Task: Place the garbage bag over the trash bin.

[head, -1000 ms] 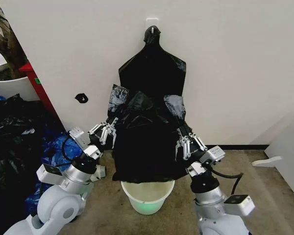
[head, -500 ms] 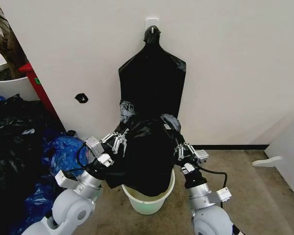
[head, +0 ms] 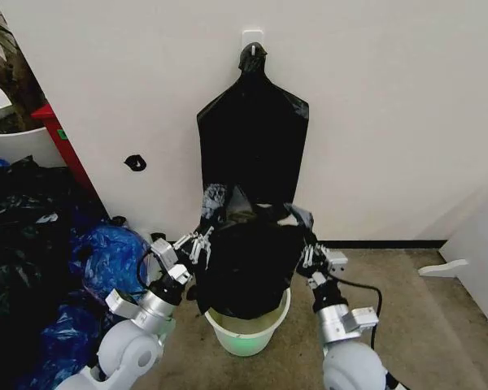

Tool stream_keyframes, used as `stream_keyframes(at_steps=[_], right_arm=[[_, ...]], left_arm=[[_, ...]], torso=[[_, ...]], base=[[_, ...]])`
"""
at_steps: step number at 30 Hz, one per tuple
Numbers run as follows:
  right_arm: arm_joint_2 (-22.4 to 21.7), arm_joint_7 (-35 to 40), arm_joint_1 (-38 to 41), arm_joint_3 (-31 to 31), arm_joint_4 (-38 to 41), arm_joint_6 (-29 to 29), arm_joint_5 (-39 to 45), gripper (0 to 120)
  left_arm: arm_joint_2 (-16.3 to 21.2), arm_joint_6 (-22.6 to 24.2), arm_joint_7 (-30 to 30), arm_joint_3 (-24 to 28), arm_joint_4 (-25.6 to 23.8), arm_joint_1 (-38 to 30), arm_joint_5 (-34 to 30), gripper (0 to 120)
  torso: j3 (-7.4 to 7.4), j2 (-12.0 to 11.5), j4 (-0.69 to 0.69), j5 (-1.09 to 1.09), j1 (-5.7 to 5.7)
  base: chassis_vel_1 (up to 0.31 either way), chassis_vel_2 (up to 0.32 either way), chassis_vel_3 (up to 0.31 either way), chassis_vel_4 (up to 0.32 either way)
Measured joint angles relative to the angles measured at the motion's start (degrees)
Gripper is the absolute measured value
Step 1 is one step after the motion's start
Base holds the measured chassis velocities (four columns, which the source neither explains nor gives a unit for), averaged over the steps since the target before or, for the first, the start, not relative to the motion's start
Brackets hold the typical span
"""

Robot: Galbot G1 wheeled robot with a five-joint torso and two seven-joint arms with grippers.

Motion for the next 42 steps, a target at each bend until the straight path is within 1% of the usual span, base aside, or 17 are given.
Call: stream_keyframes(at_steps=[2, 6, 8, 9, 12, 15, 19, 21, 23, 26, 28, 31, 33, 36, 37, 40, 42], right_arm=[[-0.61, 1.47, -1.62, -1.19, 1.07, -1.59, -0.50, 0], [-2.55, 3.01, -4.68, -2.91, 4.68, -4.27, -0.51, 0], [-2.86, 3.22, -5.11, -3.07, 5.33, -4.62, -0.37, 0], [-3.60, 3.83, -6.13, -3.35, 7.15, -5.66, 0.26, 0], [-4.52, 5.24, -7.53, -3.49, 10.19, -7.30, 1.43, 0], [-4.83, 7.43, -8.50, -3.44, 12.17, -9.11, 2.54, 0], [-4.77, 11.80, -10.09, -2.98, 15.07, -11.26, 4.36, 0], [-4.41, 11.79, -10.34, -2.50, 15.10, -9.22, 2.91, 0], [-4.25, 11.23, -10.29, -2.33, 14.89, -8.04, 2.17, 0], [-3.24, 7.53, -9.62, -1.96, 13.08, -2.34, -0.67, 0], [-2.81, 6.63, -9.46, -2.15, 12.12, -1.37, -1.20, 0], [-2.42, 6.21, -9.46, -2.61, 10.30, -0.87, -2.37, 0], [-2.15, 6.44, -9.60, -3.33, 7.58, -0.98, -3.51, 0], [-2.05, 7.98, -9.74, -4.33, 6.26, -2.76, -3.03, 0], [-2.05, 7.98, -9.74, -4.33, 6.26, -2.76, -3.03, 0], [-2.37, 9.50, -10.07, -5.37, 6.42, -5.06, 0.05, 0], [-2.56, 9.79, -10.20, -5.71, 6.62, -5.62, 1.04, 0]], left_arm=[[0.77, 0.16, -2.29, 0.24, -0.04, 1.59, 0.50, 0], [2.84, 3.50, -8.44, 0.99, -2.37, 5.67, 1.62, 0], [3.15, 4.22, -9.44, 1.15, -2.87, 6.30, 1.62, 0], [3.90, 5.84, -11.54, 1.64, -4.03, 7.60, 1.36, 0], [4.38, 6.49, -12.42, 3.07, -4.80, 8.86, 0.88, 0], [4.01, 5.58, -10.75, 3.98, -4.43, 8.73, 0.27, 0], [3.07, 3.53, -5.14, 5.23, -2.67, 7.67, -4.01, 0], [2.89, 3.07, -0.94, 5.23, -2.27, 7.55, -6.19, 0], [2.87, 3.01, 0.44, 5.16, -2.17, 7.55, -6.70, 0], [2.83, 2.79, 4.64, 4.80, -1.33, 7.39, -7.99, 0], [2.71, 2.61, 4.20, 4.79, -0.59, 7.20, -7.57, 0], [2.47, 2.35, 1.33, 4.81, 0.41, 7.09, -5.09, 0], [2.22, 2.20, -4.60, 4.97, 1.35, 7.14, 0.03, 0], [2.15, 2.12, -11.31, 4.99, 1.30, 7.89, 5.37, 0], [2.15, 2.12, -11.31, 4.99, 1.30, 7.89, 5.37, 0], [2.58, 1.37, -16.88, 4.84, -0.69, 10.60, 7.29, 0], [2.86, 0.61, -17.98, 4.75, -1.31, 11.89, 7.35, 0]], torso=[[0.00, 0.00, -0.01, 0.01, 0.00], [0.00, 0.00, 0.01, 0.01, 0.00], [0.00, 0.00, 0.00, 0.02, 0.00], [0.00, 0.00, 0.00, 0.00, 0.00], [0.00, 0.00, 0.01, 0.00, 0.00], [-0.01, 0.00, 0.00, 0.00, 0.00], [0.00, 0.00, -0.01, -0.01, 0.00], [0.00, 0.00, -0.01, 0.00, 0.00], [0.00, 0.00, -0.01, -0.01, 0.00], [0.00, 0.00, 0.01, 0.01, 0.00], [0.00, 0.00, 0.01, 0.00, 0.00], [0.00, 0.00, 0.00, 0.00, 0.00], [0.00, 0.00, 0.00, 0.00, 0.00], [0.00, 0.00, -0.01, 0.00, 0.00], [0.00, 0.00, -0.01, 0.00, 0.00], [0.00, 0.00, 0.00, 0.01, 0.00], [0.00, 0.00, 0.00, 0.00, 0.00]], base=[[0.000, 0.000, 0.000, 0.000], [0.000, 0.000, 0.000, 0.000], [0.000, 0.000, 0.000, 0.000], [0.000, 0.000, 0.000, 0.000], [0.000, 0.000, 0.000, 0.000], [0.000, 0.000, 0.000, 0.000], [0.000, 0.000, 0.000, 0.000], [0.000, 0.000, 0.000, 0.000], [0.000, 0.000, 0.000, 0.000], [0.000, 0.000, 0.000, 0.000], [0.000, 0.000, 0.000, 0.000], [0.000, 0.000, 0.000, 0.000], [0.000, 0.000, 0.000, 0.000], [0.000, 0.000, 0.000, 0.000], [0.000, 0.000, 0.000, 0.000], [0.000, 0.000, 0.000, 0.000], [0.000, 0.000, 0.000, 0.000]])
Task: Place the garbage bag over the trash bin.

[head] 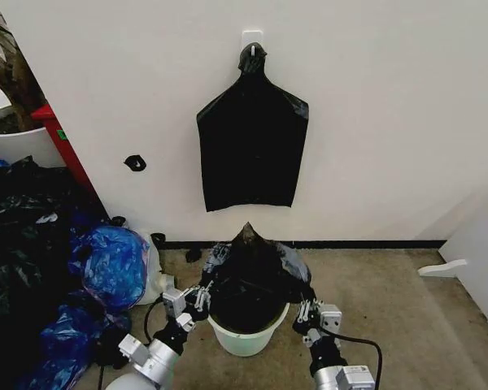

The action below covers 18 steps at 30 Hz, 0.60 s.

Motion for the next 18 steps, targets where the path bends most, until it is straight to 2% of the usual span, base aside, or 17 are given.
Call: stream_keyframes(at_steps=[3, 7, 12, 16, 18], right_arm=[[-0.28, 0.00, -0.19, -0.39, 0.20, -0.24, 0.83, 0], [-1.02, -1.24, -0.80, -1.41, 2.11, -0.28, 3.06, 0], [-2.31, -1.62, -2.72, -1.90, 3.36, -1.04, 3.10, 0], [-4.94, 0.77, -6.08, -2.29, 6.27, -7.58, 4.40, 0], [-5.41, 1.25, -6.50, -2.45, 6.70, -9.02, 4.80, 0]], left_arm=[[0.49, -1.48, -0.61, -0.09, -0.46, 1.93, 0.83, 0], [1.03, -3.30, -1.05, 0.28, -0.18, 4.82, 5.83, 0], [0.76, -3.61, -4.81, 0.81, 1.03, 6.12, 12.38, 0], [0.92, -2.27, -8.65, 0.76, 0.85, 7.89, 17.16, 0], [1.03, -1.43, -9.83, 0.76, 0.61, 8.34, 18.05, 0]], torso=[[0.00, 0.00, 0.00, 0.01, 0.00], [0.00, 0.00, 0.00, 0.01, 0.00], [0.00, 0.00, 0.00, 0.00, 0.00], [0.00, 0.00, -0.01, -0.01, 0.00], [0.00, 0.00, -0.01, -0.01, 0.00]], base=[[0.000, 0.000, 0.000, 0.000], [0.000, 0.000, 0.000, 0.000], [0.000, 0.000, 0.000, 0.000], [0.000, 0.000, 0.000, 0.000], [0.000, 0.000, 0.000, 0.000]])
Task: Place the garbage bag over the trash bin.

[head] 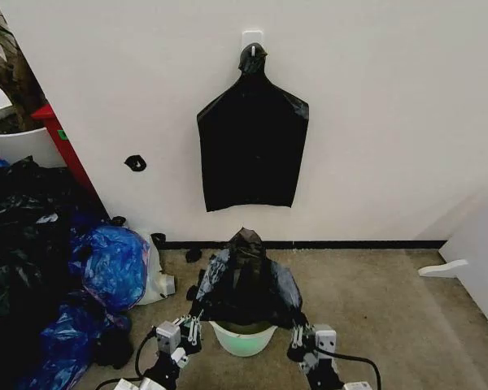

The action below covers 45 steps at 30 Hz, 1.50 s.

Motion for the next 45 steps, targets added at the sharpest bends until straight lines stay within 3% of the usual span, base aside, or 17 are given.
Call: stream_keyframes(at_steps=[6, 10, 16, 24, 33, 42, 45], right_arm=[[-1.45, 1.86, -0.20, -1.34, 0.52, -5.02, 1.63, 0], [-2.43, 2.59, 2.25, -2.70, 0.52, -7.61, 3.56, 0], [-2.44, 3.38, 4.85, -4.03, 0.06, -10.67, 4.86, 0], [-2.28, 4.91, 6.38, -5.66, -2.40, -17.77, 5.60, 0], [-0.23, 2.58, 9.24, -4.58, -8.94, -15.86, 0.47, 0], [1.20, -0.90, 9.19, -1.94, -13.86, -12.41, -5.32, 0], [1.39, -1.32, 8.72, -1.29, -15.07, -12.47, -4.69, 9]], left_arm=[[0.68, 5.03, -5.35, 0.01, -1.62, 1.89, 2.08, 0], [2.87, 13.36, -8.67, -0.20, -6.22, 1.82, -2.98, 0], [4.60, 21.13, -11.79, -0.29, -10.36, 1.04, -10.08, 0], [5.11, 29.78, -18.08, 2.10, -11.49, -0.15, -13.89, 0], [2.45, 28.93, -18.42, 3.92, -7.14, -4.64, -14.75, 0], [0.91, 29.10, -18.58, 3.72, -6.66, -5.85, -15.71, 0], [0.83, 30.19, -20.17, 3.27, -7.05, -5.69, -17.08, 0]], torso=[[0.00, 0.00, 0.01, 0.00, 0.00], [0.00, 0.00, 0.01, 0.01, 0.00], [0.00, 0.00, 0.00, 0.01, 0.01], [0.00, -0.01, 0.00, 0.01, 0.01], [0.00, -0.01, 0.03, -0.01, 0.01], [0.01, -0.01, 0.01, -0.01, 0.01], [0.02, -0.01, 0.01, -0.01, 0.01]], base=[[0.000, 0.000, 0.000, 0.000], [0.000, 0.000, 0.000, 0.000], [0.000, 0.000, 0.000, 0.000], [0.000, 0.000, 0.000, 0.000], [0.000, 0.000, 0.000, 0.000], [0.000, 0.000, 0.000, 0.000], [0.000, 0.000, 0.000, 0.000]])
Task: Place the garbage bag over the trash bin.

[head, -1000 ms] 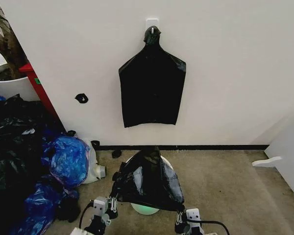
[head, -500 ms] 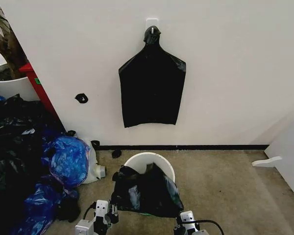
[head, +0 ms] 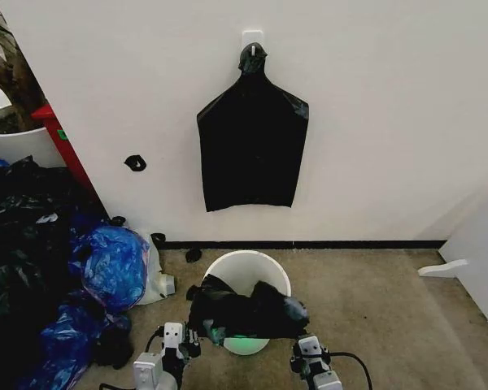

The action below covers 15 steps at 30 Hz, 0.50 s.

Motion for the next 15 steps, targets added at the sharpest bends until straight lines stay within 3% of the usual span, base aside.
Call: stream_keyframes(at_steps=[3, 5, 9, 11, 15], right_arm=[[0.20, -0.25, -0.28, 0.10, 0.10, 0.24, 0.20, 17], [-0.04, -1.04, -1.33, 0.13, 1.48, 1.05, -0.41, 32], [-0.87, -1.28, -3.00, 0.00, 3.95, 1.32, -1.66, 50], [-1.05, -1.26, -3.31, -0.05, 4.47, 1.25, -1.77, 53], [-2.41, -0.16, -5.56, -0.22, 8.32, -0.50, -1.92, 68]], left_arm=[[0.04, 0.37, -0.44, -0.33, -0.79, 0.31, -0.62, 4], [0.43, 0.36, -0.57, -1.11, -2.52, 1.16, -0.74, 18], [1.23, 0.52, -0.59, -1.78, -5.16, 2.39, -0.39, 37], [1.43, 0.77, -0.75, -1.89, -5.79, 2.66, -0.36, 39], [2.77, 3.55, -3.85, -2.92, -9.99, 4.91, -0.38, 56]], torso=[[-0.01, 0.00, 0.00, 0.01, 0.00], [-0.01, 0.00, 0.01, 0.01, -0.01], [-0.01, 0.00, -0.02, 0.05, 0.00], [-0.01, 0.00, -0.02, 0.05, -0.01], [-0.01, 0.00, -0.02, 0.05, -0.01]], base=[[0.000, 0.000, 0.000, 0.000], [0.000, 0.000, 0.000, 0.000], [0.000, 0.000, 0.000, 0.000], [0.000, 0.000, 0.000, 0.000], [0.000, 0.000, 0.000, 0.000]])
